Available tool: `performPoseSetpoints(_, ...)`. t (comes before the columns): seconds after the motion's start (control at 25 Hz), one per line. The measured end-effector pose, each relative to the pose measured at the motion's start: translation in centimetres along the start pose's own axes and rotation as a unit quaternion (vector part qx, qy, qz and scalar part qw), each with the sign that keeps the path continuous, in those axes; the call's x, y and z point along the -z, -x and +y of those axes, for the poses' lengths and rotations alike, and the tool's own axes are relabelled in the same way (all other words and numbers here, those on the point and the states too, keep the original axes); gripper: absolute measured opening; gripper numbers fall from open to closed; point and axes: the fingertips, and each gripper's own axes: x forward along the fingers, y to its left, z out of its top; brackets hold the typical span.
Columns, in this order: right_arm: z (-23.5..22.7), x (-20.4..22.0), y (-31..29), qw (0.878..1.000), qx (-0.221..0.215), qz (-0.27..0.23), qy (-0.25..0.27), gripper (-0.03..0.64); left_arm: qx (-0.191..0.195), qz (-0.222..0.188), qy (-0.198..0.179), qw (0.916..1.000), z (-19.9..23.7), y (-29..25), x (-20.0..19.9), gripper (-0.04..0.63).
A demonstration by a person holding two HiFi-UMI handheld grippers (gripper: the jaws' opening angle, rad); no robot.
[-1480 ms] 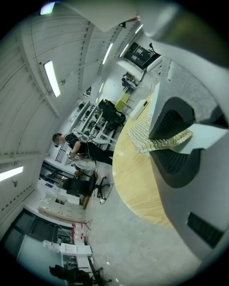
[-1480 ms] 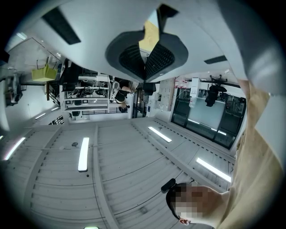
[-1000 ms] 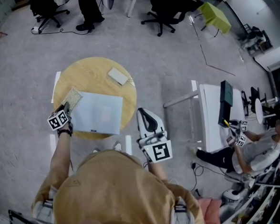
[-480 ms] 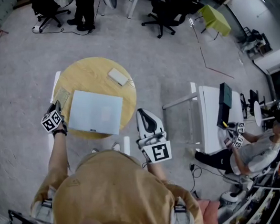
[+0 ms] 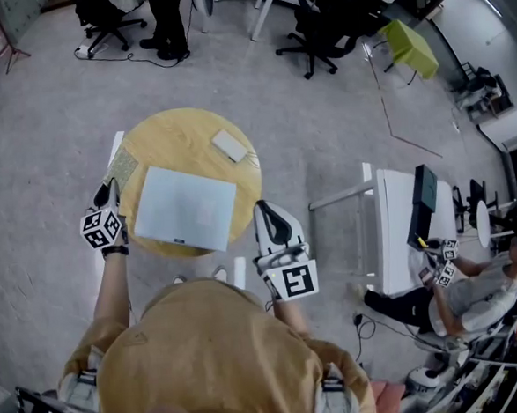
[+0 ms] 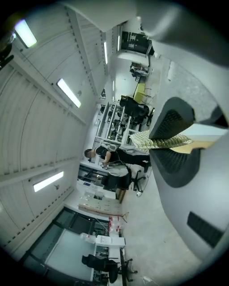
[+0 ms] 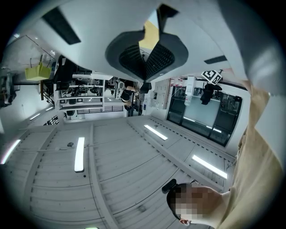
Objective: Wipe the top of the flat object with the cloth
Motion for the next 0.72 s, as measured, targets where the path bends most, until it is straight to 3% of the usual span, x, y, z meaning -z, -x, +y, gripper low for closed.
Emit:
performPoseSetpoints(0.24, 0.3, -0.3, -0.3, 1.0, -0.01, -0.01, -0.004, 0.002, 0.028, -0.076, -0.054, 0.9953, -3.9, 3.3, -6.8, 0.061)
performPoseSetpoints(0.48, -0.2, -1.0, -0.5, 1.0, -0.011, -0.021, -0.005, 0.002, 0.049, -0.14, -0.109, 0.9829, -7.1, 7.7, -13.2, 0.061)
performPoseSetpoints(0.72, -1.4, -1.6, -0.6, 1.0, -0.009, -0.03, -0.002, 0.002, 0.058, -0.184, -0.145, 0.9704, -9.8, 11.8, -16.7, 0.061)
